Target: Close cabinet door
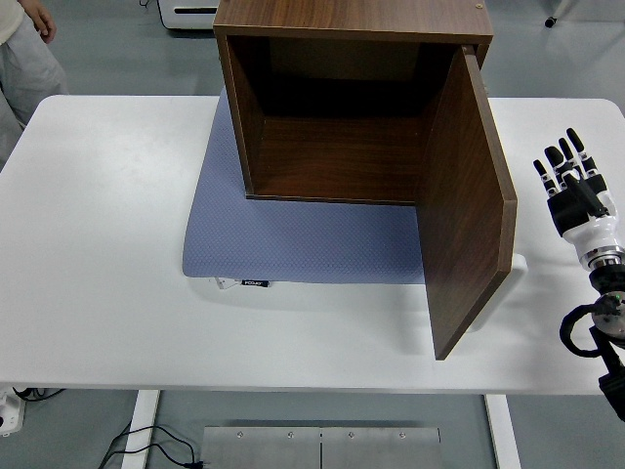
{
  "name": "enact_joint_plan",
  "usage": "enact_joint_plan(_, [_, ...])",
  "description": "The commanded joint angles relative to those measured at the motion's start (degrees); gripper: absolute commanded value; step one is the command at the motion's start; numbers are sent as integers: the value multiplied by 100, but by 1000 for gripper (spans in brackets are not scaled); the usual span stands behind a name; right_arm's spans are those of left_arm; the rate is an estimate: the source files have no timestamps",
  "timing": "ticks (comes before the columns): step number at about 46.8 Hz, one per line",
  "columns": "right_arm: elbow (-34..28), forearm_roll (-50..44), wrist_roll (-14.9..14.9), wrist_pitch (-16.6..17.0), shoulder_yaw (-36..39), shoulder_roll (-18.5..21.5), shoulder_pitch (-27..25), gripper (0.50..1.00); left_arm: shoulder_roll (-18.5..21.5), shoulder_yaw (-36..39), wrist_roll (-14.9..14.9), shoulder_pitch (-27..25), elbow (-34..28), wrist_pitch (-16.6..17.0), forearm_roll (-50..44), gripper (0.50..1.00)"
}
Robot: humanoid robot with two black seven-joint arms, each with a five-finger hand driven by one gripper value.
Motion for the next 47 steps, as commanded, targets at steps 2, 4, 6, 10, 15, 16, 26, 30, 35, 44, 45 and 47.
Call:
enact_joint_plan(2, [2, 0, -3, 6, -10, 0, -9, 1000, 0, 0, 0, 0, 0, -7, 0, 1000])
enact_joint_plan(4, [2, 0, -3, 6, -10, 0, 0, 1000, 0, 0, 0, 0, 0, 1, 0, 1000])
enact_joint_plan(6, [2, 0, -3, 6, -10, 0, 0, 1000, 0, 0, 0, 0, 0, 2, 0, 1000])
enact_joint_plan(10, [2, 0, -3, 6, -10, 0, 0, 1000, 0, 0, 0, 0, 0, 2, 0, 1000])
enact_joint_plan(15, [2, 0, -3, 6, -10, 0, -17, 1000, 0, 0, 0, 0, 0, 2, 0, 1000])
enact_joint_plan(16, [2, 0, -3, 6, -18, -9, -26, 1000, 0, 0, 0, 0, 0, 2, 0, 1000])
enact_joint_plan(26, [142, 0, -20, 68, -27, -219, -237, 1000, 0, 0, 0, 0, 0, 2, 0, 1000])
enact_joint_plan(30, [300, 0, -29, 85, -27, -377, -316, 1000, 0, 0, 0, 0, 0, 1, 0, 1000])
enact_joint_plan(35, [713, 0, -29, 85, -27, -650, -571, 1000, 0, 0, 0, 0, 0, 1, 0, 1000])
enact_joint_plan(44, [1408, 0, -29, 85, -18, -1116, -1098, 1000, 0, 0, 0, 0, 0, 2, 0, 1000])
enact_joint_plan(45, [1460, 9, -29, 85, -10, -1160, -1160, 1000, 0, 0, 0, 0, 0, 2, 0, 1000])
enact_joint_plan(47, [1575, 9, -20, 85, -1, -1230, -1274, 1000, 0, 0, 0, 0, 0, 1, 0, 1000])
